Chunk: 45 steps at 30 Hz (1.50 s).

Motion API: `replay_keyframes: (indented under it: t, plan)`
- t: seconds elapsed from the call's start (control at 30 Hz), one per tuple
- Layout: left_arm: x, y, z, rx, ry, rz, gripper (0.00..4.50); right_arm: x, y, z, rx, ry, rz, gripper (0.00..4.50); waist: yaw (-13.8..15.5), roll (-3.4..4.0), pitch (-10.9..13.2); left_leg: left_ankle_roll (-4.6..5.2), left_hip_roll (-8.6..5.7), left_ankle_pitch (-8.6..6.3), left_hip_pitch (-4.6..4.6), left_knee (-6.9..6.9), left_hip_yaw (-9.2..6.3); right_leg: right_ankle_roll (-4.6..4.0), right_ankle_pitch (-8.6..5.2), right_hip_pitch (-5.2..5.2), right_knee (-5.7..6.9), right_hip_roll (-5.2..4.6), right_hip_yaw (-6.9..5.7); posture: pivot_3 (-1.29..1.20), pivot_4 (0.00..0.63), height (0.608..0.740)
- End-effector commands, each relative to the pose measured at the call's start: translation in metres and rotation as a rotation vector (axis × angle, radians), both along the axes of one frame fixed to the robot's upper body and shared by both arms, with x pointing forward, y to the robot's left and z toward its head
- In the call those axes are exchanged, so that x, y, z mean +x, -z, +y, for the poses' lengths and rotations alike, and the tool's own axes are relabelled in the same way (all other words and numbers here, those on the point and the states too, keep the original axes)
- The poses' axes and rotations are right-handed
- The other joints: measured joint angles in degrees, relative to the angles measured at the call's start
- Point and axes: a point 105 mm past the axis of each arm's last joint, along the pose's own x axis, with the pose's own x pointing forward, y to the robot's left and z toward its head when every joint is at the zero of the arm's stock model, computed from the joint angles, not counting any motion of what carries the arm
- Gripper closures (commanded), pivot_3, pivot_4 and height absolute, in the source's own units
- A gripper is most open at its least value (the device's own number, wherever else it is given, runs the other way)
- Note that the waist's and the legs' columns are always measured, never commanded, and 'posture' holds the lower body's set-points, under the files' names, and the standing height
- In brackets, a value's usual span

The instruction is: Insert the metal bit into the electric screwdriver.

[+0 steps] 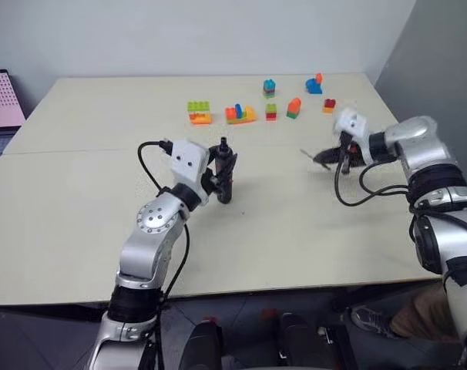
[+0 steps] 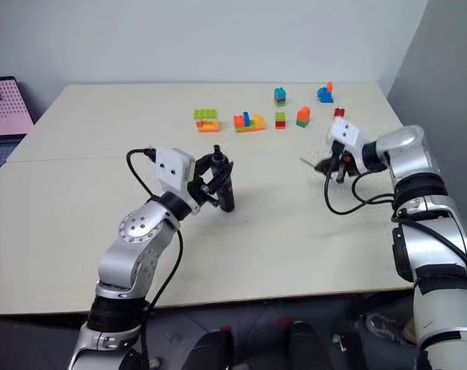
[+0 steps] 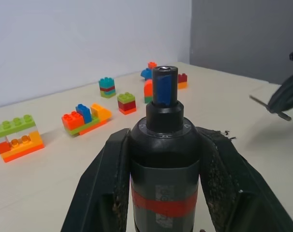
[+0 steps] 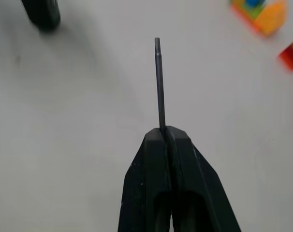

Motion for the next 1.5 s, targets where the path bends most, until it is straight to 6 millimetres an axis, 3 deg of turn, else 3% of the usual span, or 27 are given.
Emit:
replay_keyframes:
  t: [0.03,0.17,0.33,0.5,0.83,1.27,1.5]
  plan:
    - [-0.009,-0.033,-0.009,-0.036,0.008,-0.111,2.86,-0.013,-0.033,0.014,0.169,0.001,-0.109,4.50,0.32,0.00,0.00,0.00,0.00,0.00,-0.03,0.01,0.00,-0.01,0.01,-0.01,-0.02,0.00,0.00,0.00,0.150,0.740]
    - [-0.005,-0.038,-0.019,-0.027,-0.044,-0.141,2.86,-0.042,-0.075,0.046,0.567,0.004,-0.160,4.50,0.49,0.01,0.00,-0.01,0.00,0.00,-0.25,0.02,-0.01,-0.02,0.01,-0.16,-0.08,-0.03,-0.05,0.00,0.150,0.740]
    - [-0.001,-0.027,-0.027,-0.032,-0.082,-0.126,2.86,-0.057,-0.092,0.056,0.785,0.042,-0.154,4.50,0.90,0.01,0.00,-0.02,-0.01,0.01,-0.34,0.05,-0.04,-0.02,0.02,-0.24,-0.03,-0.04,-0.12,0.00,0.150,0.740]
    - [-0.001,-0.016,-0.034,-0.025,-0.071,-0.102,2.86,-0.065,-0.095,0.065,0.848,0.048,-0.146,4.50,0.91,0.01,0.00,-0.01,-0.01,0.01,-0.34,0.08,-0.03,0.01,0.03,-0.21,-0.04,-0.04,-0.13,0.00,0.150,0.740]
    - [-0.002,-0.018,-0.034,-0.043,-0.081,-0.108,2.86,-0.074,-0.105,0.075,0.919,0.040,-0.168,4.50,0.75,0.01,0.00,0.00,-0.01,0.01,-0.34,0.08,-0.03,0.01,0.03,-0.22,-0.03,-0.03,-0.12,0.00,0.150,0.740]
    - [0.003,-0.008,-0.039,-0.048,-0.164,-0.113,2.86,-0.079,-0.095,0.123,0.899,0.099,-0.334,4.50,0.65,0.01,0.00,0.00,-0.01,0.01,-0.34,0.08,-0.04,0.02,0.03,-0.23,-0.02,-0.02,-0.12,0.00,0.150,0.740]
    - [0.005,-0.009,-0.040,-0.062,-0.220,-0.135,2.86,-0.089,-0.093,0.136,0.901,0.132,-0.357,4.50,0.70,0.01,0.00,0.00,-0.01,0.01,-0.35,0.08,-0.04,0.02,0.03,-0.24,-0.02,-0.02,-0.13,0.00,0.150,0.740]
